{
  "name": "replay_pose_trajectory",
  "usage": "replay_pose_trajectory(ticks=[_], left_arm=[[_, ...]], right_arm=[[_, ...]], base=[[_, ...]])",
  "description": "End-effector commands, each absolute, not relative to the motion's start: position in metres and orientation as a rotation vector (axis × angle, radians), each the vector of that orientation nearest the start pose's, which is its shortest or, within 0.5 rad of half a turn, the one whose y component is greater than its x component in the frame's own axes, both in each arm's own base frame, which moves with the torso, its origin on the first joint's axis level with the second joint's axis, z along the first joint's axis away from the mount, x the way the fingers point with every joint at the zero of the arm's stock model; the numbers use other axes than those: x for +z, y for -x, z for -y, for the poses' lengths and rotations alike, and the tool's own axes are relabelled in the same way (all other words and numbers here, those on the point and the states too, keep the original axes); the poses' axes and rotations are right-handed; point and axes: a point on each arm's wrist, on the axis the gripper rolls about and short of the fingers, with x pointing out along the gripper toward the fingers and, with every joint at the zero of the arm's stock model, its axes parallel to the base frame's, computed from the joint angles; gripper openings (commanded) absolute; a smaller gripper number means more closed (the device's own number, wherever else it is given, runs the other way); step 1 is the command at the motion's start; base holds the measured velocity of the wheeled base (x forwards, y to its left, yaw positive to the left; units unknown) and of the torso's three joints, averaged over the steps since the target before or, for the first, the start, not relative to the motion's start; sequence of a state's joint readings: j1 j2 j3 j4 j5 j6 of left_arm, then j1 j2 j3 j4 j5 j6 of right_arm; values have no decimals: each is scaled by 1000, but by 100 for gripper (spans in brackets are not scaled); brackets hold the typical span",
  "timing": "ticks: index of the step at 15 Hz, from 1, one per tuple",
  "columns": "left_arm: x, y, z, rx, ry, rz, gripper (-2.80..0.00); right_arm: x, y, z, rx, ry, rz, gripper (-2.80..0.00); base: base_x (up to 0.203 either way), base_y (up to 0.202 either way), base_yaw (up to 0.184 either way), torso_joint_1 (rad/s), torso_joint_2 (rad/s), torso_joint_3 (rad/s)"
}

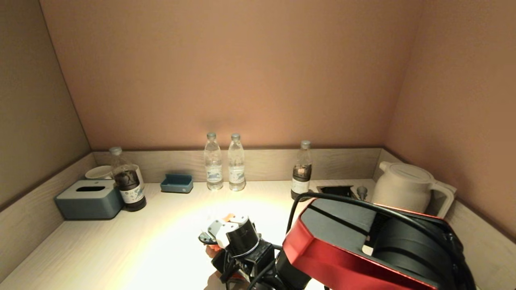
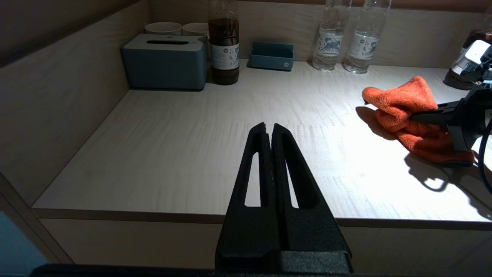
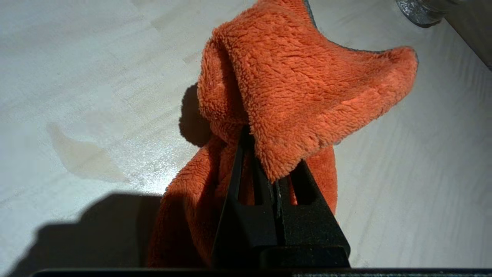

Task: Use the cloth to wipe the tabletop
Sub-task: Sweep the stains on the table

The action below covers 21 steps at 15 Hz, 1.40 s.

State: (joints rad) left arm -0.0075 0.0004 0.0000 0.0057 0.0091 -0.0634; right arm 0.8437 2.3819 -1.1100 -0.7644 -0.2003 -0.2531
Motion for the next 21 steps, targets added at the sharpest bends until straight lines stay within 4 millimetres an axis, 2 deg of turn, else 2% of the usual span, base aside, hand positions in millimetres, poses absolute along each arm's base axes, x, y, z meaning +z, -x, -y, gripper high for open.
replay_pose_trajectory(ticks=[1,2,5,10,17,20,21], left_arm=[[75,23,0,2,64,-6,-280],[75,23,0,2,64,-6,-280],[75,23,0,2,64,-6,-280],[75,23,0,2,64,-6,-280],[75,23,0,2,64,-6,-280],[75,23,0,2,64,-6,-280],[75,23,0,2,64,-6,-280]], right_arm=[[15,-283,-331,715,500,-338,-280],[15,-283,-331,715,500,-337,-280],[23,-263,-348,759,522,-295,-280],[31,-245,-359,782,537,-243,-280],[25,-237,-368,799,563,-233,-280],[19,-237,-368,801,571,-247,-280],[10,-237,-368,802,580,-264,-280]], base=[[0,0,0,0,0,0],[0,0,0,0,0,0],[0,0,0,0,0,0],[0,0,0,0,0,0],[0,0,0,0,0,0],[0,0,0,0,0,0],[0,0,0,0,0,0]])
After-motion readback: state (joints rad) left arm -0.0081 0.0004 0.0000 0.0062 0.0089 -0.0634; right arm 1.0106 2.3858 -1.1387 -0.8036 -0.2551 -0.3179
